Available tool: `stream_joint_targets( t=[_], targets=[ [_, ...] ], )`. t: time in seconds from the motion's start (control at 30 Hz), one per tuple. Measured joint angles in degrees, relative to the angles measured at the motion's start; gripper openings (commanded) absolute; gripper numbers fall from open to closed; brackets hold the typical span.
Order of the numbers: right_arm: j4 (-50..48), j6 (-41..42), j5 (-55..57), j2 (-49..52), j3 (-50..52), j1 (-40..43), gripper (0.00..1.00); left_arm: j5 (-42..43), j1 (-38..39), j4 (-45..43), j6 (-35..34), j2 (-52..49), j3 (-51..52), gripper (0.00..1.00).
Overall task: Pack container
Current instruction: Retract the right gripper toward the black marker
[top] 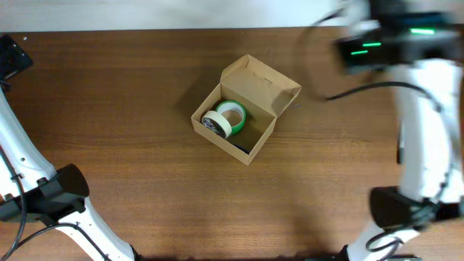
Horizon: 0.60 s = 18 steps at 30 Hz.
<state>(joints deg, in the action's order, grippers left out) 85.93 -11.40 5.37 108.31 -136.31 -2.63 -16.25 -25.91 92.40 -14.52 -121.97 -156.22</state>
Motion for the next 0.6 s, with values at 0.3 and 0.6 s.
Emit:
stream_joint_targets(
  t=[0.3, 0.6],
  targets=[
    [-7.76, 6.05, -2.89, 1.79, 18.43, 24.41, 0.30, 0.02, 0.02, 0.02, 0.00, 0.00, 0.00, 1.00],
    [-25.59, 3.98, -4.42, 3.43, 45.92, 31.17, 0.40, 0.00, 0.02, 0.00, 0.02, 0.00, 0.02, 1.00]
  ],
)
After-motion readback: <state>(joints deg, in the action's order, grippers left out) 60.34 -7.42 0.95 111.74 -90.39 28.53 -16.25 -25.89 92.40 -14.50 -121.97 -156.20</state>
